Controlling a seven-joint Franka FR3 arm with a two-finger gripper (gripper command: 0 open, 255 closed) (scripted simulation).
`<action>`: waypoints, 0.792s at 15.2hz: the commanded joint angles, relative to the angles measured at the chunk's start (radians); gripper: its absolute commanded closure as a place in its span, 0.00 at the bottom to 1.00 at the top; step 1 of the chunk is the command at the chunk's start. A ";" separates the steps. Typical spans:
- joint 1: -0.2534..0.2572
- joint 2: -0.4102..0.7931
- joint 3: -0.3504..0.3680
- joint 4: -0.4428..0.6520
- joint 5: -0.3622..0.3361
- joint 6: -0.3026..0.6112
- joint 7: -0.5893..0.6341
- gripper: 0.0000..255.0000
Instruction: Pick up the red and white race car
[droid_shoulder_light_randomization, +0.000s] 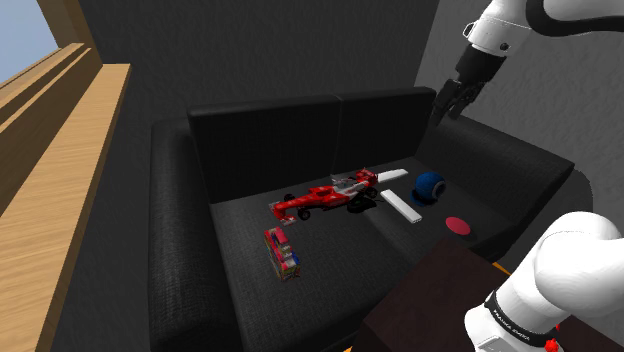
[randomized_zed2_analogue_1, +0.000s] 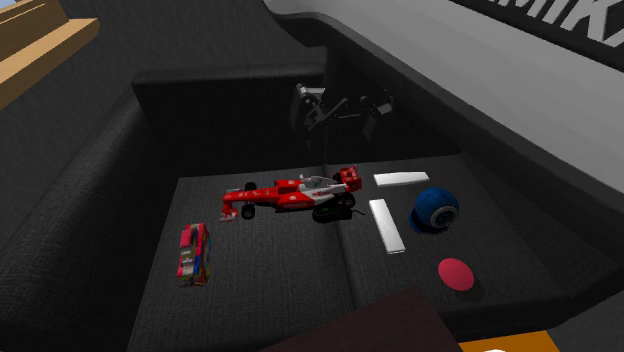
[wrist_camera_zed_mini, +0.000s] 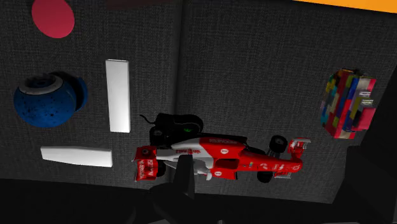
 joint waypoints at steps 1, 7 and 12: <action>0.000 0.000 0.000 0.000 0.000 0.000 0.000 0.00; 0.035 0.186 -0.102 0.013 -0.015 0.121 -0.180 0.00; 0.068 0.368 -0.178 0.064 -0.001 0.205 -0.334 0.00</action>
